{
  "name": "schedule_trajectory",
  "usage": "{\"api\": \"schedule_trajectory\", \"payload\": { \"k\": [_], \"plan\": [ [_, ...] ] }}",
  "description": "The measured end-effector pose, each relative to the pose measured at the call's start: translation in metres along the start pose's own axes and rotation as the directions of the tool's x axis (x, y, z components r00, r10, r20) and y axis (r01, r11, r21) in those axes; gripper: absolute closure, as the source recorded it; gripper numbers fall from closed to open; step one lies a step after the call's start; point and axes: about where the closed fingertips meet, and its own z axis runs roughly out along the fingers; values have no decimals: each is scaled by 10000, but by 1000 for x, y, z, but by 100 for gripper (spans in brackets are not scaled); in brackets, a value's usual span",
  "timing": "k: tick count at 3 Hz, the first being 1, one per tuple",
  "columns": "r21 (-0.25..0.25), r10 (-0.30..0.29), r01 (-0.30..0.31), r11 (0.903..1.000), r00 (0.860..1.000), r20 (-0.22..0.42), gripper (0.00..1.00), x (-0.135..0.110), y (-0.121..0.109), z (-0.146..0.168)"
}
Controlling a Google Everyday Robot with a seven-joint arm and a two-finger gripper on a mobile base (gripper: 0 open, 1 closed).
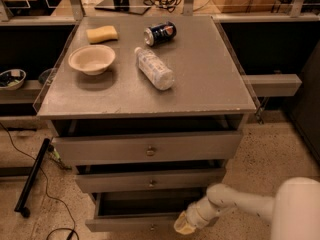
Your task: Open bottom drawer
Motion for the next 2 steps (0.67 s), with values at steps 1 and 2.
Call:
{"api": "schedule_trajectory", "payload": {
  "k": [1,2],
  "plan": [
    [27,94,-94,10000,9999,62,82,8,7,-2],
    [23,89,-89,10000,9999,52,58,8,7,-1]
  ]
}}
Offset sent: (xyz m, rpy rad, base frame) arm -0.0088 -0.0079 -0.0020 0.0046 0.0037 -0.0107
